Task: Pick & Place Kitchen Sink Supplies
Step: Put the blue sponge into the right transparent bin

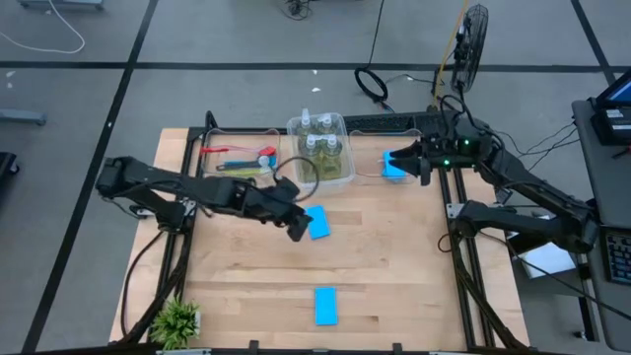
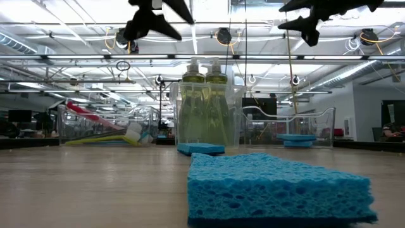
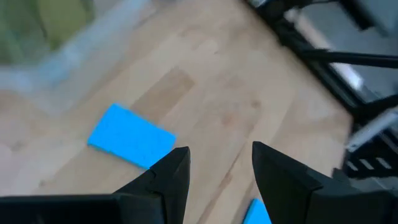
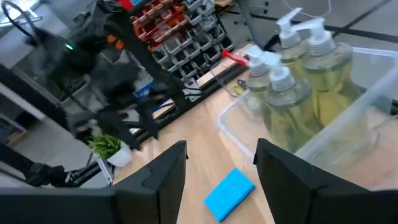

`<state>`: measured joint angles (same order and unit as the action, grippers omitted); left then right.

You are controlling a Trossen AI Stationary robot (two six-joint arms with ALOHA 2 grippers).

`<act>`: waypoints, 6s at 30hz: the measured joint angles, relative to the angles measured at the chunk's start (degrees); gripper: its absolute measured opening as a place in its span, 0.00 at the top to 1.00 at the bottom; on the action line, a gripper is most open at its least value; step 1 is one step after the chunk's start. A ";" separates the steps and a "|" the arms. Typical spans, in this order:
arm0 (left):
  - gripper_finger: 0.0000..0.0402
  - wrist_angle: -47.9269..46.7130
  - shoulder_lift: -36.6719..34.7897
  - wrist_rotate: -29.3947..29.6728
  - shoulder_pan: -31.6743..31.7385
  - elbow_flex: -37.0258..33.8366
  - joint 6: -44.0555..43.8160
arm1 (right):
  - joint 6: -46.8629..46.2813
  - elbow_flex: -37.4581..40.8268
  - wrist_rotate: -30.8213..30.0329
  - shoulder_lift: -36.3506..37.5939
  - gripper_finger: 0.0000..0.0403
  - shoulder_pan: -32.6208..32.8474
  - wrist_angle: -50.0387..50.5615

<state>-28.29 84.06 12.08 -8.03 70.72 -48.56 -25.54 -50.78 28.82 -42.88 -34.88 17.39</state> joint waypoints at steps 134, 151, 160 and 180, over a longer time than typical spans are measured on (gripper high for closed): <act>0.99 30.54 12.36 5.54 6.84 -0.04 -5.80 | -7.96 0.00 -7.85 -23.18 0.97 15.50 -19.37; 0.71 29.90 9.79 -0.35 6.73 0.00 5.63 | -6.53 0.00 -9.99 -20.02 1.00 14.87 -16.86; 0.46 21.37 5.40 -4.36 6.43 -0.06 7.71 | -1.67 0.04 -20.80 -11.83 1.00 12.69 -6.01; 0.38 16.39 4.58 -1.33 -1.23 -0.04 0.86 | 18.35 0.00 -54.75 -10.85 1.00 11.60 1.57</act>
<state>-11.90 88.64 10.75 -9.26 70.67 -47.70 -7.19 -50.78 -25.93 -53.74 -23.28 18.96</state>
